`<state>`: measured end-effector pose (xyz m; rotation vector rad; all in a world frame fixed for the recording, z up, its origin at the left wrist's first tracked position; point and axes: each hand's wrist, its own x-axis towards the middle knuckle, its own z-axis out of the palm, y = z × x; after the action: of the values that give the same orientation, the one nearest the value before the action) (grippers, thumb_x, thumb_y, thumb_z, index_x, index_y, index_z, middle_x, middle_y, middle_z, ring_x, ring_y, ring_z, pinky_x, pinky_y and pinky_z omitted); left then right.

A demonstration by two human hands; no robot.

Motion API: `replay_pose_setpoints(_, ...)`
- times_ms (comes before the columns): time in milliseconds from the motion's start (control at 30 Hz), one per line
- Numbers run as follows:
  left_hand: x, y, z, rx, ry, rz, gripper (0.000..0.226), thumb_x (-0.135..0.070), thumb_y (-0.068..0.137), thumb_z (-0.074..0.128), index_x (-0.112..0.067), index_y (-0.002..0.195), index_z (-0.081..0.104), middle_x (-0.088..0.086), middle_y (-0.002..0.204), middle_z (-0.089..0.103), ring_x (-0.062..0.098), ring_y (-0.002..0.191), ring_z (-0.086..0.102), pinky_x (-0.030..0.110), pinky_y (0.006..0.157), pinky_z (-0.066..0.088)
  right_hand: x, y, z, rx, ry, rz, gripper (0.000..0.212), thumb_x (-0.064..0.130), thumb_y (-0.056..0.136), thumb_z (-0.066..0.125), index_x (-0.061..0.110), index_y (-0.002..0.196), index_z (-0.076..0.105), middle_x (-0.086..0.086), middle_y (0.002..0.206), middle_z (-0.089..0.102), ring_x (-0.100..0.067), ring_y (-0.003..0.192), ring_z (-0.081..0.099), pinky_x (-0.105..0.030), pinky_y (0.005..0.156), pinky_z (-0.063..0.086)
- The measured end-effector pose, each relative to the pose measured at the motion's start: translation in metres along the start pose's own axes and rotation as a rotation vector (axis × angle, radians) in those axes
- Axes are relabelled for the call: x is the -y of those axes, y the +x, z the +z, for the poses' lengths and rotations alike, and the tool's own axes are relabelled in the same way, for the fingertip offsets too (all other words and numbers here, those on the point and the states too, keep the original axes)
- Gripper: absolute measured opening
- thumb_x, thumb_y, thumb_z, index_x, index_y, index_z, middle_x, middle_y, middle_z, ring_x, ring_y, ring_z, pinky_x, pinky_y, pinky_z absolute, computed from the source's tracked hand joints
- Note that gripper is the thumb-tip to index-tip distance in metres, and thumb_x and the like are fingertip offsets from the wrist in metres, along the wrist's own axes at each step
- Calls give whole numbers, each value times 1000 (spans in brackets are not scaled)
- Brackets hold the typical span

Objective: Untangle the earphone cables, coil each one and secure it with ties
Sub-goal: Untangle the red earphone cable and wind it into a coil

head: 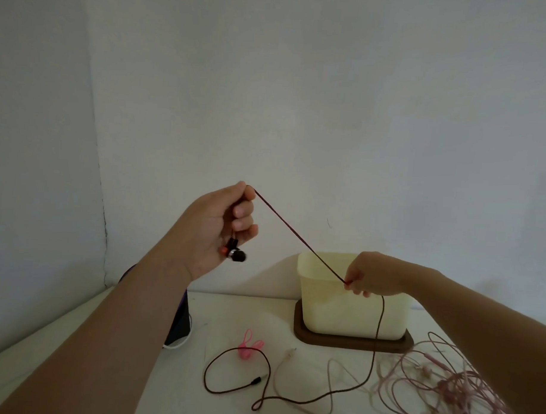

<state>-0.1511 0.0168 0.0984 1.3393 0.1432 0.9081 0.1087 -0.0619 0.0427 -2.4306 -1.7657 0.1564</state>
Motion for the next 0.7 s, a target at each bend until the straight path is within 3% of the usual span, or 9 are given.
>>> replay_pose_setpoints(100,5,2,0,49,32,-34,29,-24,99,39,-15,75,52,-9,50,36,5,39,31,19,50,45,14,-6,-5,66,-94,-50,35,21,89,61,18,124,61,4,118,63,-9,102,57,-16,86,41)
replay_pose_setpoints(167,8,2,1,85,100,-66,29,-24,99,39,-15,75,53,-9,50,35,5,39,29,19,51,44,30,-12,-13,93,242,-122,47,15,88,64,18,133,51,3,125,58,-11,112,54,-24,100,39)
replay_pose_setpoints(267,13,0,6,120,196,-100,31,-24,99,39,-15,74,54,-8,51,35,5,40,30,19,52,45,59,-21,-25,108,878,-307,53,10,86,62,16,136,46,2,126,59,-13,115,56,-35,106,40)
replay_pose_setpoints(367,16,-2,11,160,190,-112,32,-22,99,37,-13,74,55,-6,51,37,5,40,32,19,52,45,81,-29,-35,186,999,-461,49,22,82,63,17,129,53,-1,123,63,-15,114,58,-33,101,43)
replay_pose_setpoints(433,16,-4,11,184,159,-129,31,-23,98,36,-13,75,54,-6,51,40,5,40,34,20,51,45,86,-35,-40,256,989,-501,35,26,88,61,9,119,59,-6,97,67,-19,86,62,-29,85,51)
replay_pose_setpoints(500,17,-7,9,201,147,-155,30,-24,98,37,-14,75,54,-6,53,41,5,42,35,20,52,46,84,-41,-43,267,1017,-482,30,30,88,53,7,103,63,1,66,52,-11,57,46,-23,65,49)
replay_pose_setpoints(533,17,-8,8,209,149,-165,29,-25,97,38,-15,75,54,-6,54,42,6,42,36,20,53,46,82,-42,-45,239,1045,-473,26,31,89,49,9,95,63,4,59,41,-9,51,36,-21,59,45)
replay_pose_setpoints(600,21,-12,9,236,146,-181,23,-28,91,43,-14,76,55,-4,55,45,7,44,40,21,54,47,77,-40,-48,163,1127,-463,26,30,93,44,12,86,63,6,56,28,-9,50,26,-19,53,39)
replay_pose_setpoints(700,28,-18,13,295,112,-204,22,-29,83,46,-13,75,58,-1,57,52,10,48,51,26,62,50,72,-34,-50,59,1172,-434,28,28,97,42,13,85,63,7,56,27,-9,50,24,-19,51,37)
